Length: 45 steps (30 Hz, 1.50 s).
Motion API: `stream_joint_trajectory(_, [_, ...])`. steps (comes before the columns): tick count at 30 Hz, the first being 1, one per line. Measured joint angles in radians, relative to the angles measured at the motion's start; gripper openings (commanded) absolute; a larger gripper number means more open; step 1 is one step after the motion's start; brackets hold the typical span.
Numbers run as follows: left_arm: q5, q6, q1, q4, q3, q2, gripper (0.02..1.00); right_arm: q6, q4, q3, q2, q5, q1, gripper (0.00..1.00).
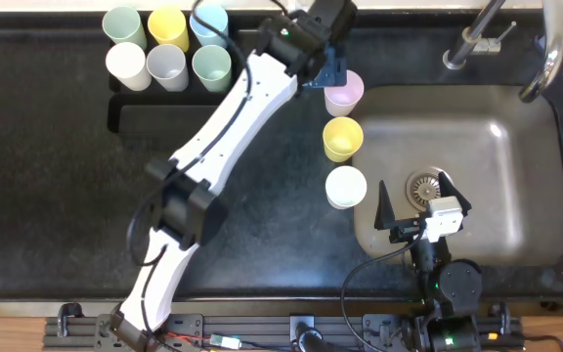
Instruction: Store Cups
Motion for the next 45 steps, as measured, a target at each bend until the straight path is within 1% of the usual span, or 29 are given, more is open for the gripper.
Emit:
stream_joint_trajectory(6, [0.042, -0.022, 0.0, 0.011, 0.026, 0.07, 1.0, 0.0, 0.0, 0.0, 0.0, 0.0, 0.0, 0.996])
stream_joint_trajectory(11, [0.055, -0.029, 0.0, 0.016, 0.032, 0.095, 0.961, 0.0, 0.0, 0.0, 0.0, 0.0, 0.0, 0.996])
stream_joint_trajectory(14, [0.061, -0.029, 0.0, 0.016, 0.032, 0.108, 0.915, -0.001, 0.0, 0.0, 0.0, 0.0, 0.0, 0.998])
stream_joint_trajectory(16, [0.07, -0.029, 0.0, 0.016, 0.033, 0.115, 0.86, 0.0, 0.0, 0.0, 0.0, 0.0, 0.0, 0.998])
stream_joint_trajectory(19, [0.082, -0.027, 0.0, 0.016, 0.033, 0.125, 0.709, 0.0, 0.0, 0.0, 0.0, 0.0, 0.0, 0.998])
stream_joint_trajectory(20, [0.086, -0.026, 0.0, 0.017, 0.033, 0.127, 0.579, 0.0, 0.0, 0.0, 0.0, 0.0, 0.0, 0.998])
stream_joint_trajectory(21, [0.09, -0.025, 0.0, 0.022, 0.033, 0.128, 0.514, -0.001, 0.0, 0.0, 0.0, 0.0, 0.0, 0.998])
stream_joint_trajectory(22, [0.092, -0.021, 0.0, 0.028, 0.033, 0.128, 0.384, -0.001, 0.0, 0.0, 0.0, 0.0, 0.0, 0.998])
stream_joint_trajectory(23, [0.093, -0.014, 0.0, 0.034, 0.034, 0.128, 0.279, 0.0, 0.0, 0.0, 0.0, 0.0, 0.0, 0.998])
stream_joint_trajectory(24, [0.096, -0.011, 0.0, 0.037, 0.034, 0.128, 0.132, -0.001, 0.0, 0.0, 0.0, 0.0, 0.0, 0.998])
stream_joint_trajectory(25, [0.098, -0.003, 0.0, 0.038, 0.034, 0.128, 0.056, 0.0, 0.0, 0.0, 0.0, 0.0, 0.0, 0.998])
stream_joint_trajectory(26, [0.101, 0.0, 0.0, 0.038, 0.034, 0.128, 0.036, 0.0, 0.0, 0.0, 0.0, 0.0, 0.0, 0.998])
stream_joint_trajectory(28, [0.116, 0.006, 0.0, 0.046, 0.037, 0.128, 0.034, 0.0, 0.0, 0.0, 0.0, 0.0, 0.0, 0.998])
stream_joint_trajectory(32, [0.092, 0.024, -0.003, 0.055, 0.045, 0.125, 0.034, 0.0, 0.0, 0.0, 0.0, 0.0, 0.0, 0.996])
stream_joint_trajectory(37, [-0.012, 0.056, 0.0, 0.055, 0.031, 0.032, 0.034, -0.001, 0.0, 0.0, 0.0, 0.0, 0.0, 0.998])
stream_joint_trajectory(41, [-0.132, 0.095, 0.027, 0.063, -0.048, -0.228, 0.034, 0.0, 0.0, 0.0, 0.0, 0.0, 0.0, 0.993])
stream_joint_trajectory(43, [-0.169, 0.109, 0.072, 0.064, -0.087, -0.391, 0.031, -0.001, 0.0, 0.0, 0.0, 0.0, 0.0, 0.996])
stream_joint_trajectory(45, [-0.197, 0.124, 0.148, 0.065, -0.115, -0.541, 0.034, -0.001, 0.0, 0.0, 0.0, 0.0, 0.0, 0.998])
